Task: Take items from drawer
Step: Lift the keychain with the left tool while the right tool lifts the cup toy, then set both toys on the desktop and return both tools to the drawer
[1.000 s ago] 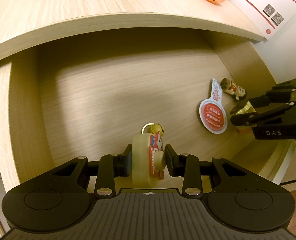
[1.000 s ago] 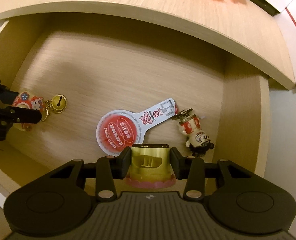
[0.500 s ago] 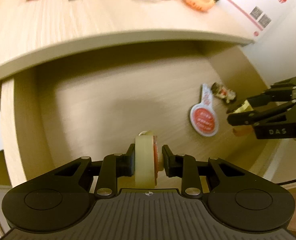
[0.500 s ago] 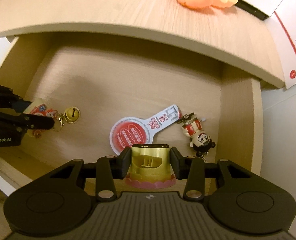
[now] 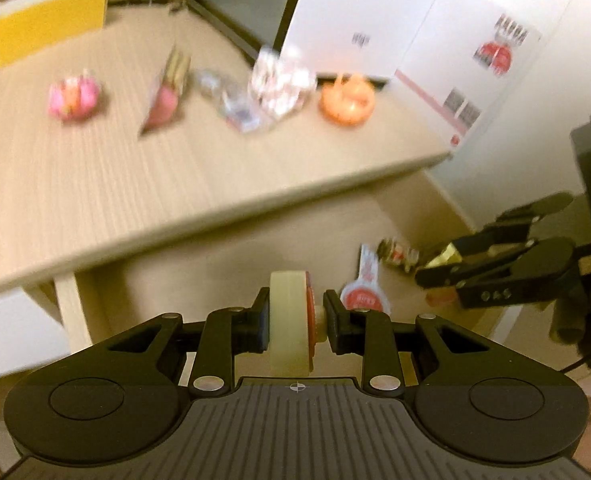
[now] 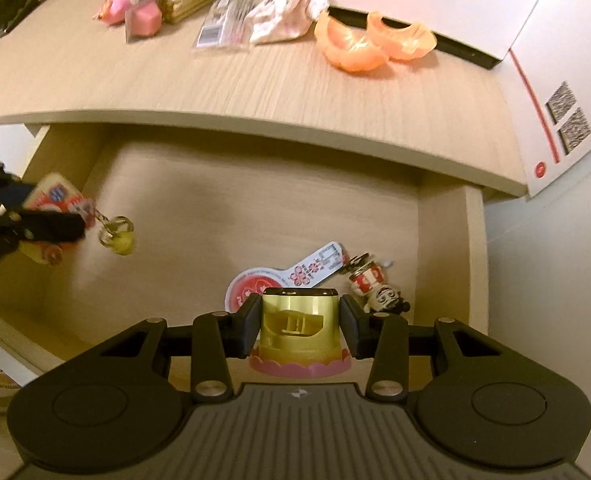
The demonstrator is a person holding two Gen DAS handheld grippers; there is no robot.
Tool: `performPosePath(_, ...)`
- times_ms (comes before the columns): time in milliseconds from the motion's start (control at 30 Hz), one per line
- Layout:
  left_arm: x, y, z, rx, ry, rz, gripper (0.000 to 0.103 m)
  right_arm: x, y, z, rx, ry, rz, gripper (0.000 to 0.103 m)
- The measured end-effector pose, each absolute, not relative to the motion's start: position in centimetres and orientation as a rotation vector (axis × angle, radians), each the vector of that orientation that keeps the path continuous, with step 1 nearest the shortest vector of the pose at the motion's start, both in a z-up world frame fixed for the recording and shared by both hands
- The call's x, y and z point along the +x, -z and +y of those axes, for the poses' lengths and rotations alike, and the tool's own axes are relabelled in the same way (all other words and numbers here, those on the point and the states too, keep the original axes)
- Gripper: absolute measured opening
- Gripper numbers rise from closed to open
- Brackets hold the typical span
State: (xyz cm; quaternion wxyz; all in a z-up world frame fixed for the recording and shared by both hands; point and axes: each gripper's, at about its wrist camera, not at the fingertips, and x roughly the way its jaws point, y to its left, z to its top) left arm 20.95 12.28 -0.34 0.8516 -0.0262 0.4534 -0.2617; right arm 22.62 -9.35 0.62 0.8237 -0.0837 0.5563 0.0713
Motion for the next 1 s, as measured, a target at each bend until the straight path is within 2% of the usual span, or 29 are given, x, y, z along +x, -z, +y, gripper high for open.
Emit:
performPosePath(200, 21.9, -4.9, 14.0, -0.149, 0.552, 0.821, 0.03, 22.4, -3.9, -10.2, -0.125, -0.131, 1.097, 0.042)
performPosePath(333, 23.9, -8.9, 15.8, -0.143, 0.485, 0.666, 0.03, 23.2, -8.9, -11.1, -0.077, -0.113, 0.945, 0.042)
performPosePath(433, 26.3, -9.8, 16.8, -0.115, 0.37, 0.61, 0.03, 24.7, -12.4, -11.9, -0.056, -0.09, 0.824, 0.042)
performPosePath(533, 29.0, -8.7, 17.3, -0.119, 0.282, 0.641, 0.03, 26.8, -13.9, -12.5, -0.079, -0.05, 0.746, 0.042)
performPosePath(667, 32.4, -5.4, 16.7, -0.123, 0.199, 0.718, 0.03, 30.0, -12.5, -12.6, -0.179, 0.031, 0.722, 0.042)
performPosePath(800, 34.5, -2.4, 15.6, -0.129, 0.151, 0.772, 0.03, 32.6, -9.5, -13.8, -0.159, 0.037, 0.794, 0.042)
performPosePath(1000, 35.6, -1.7, 15.2, -0.137, 0.14, 0.772, 0.031, 34.8, -5.3, -15.5, -0.12, 0.062, 0.877, 0.041)
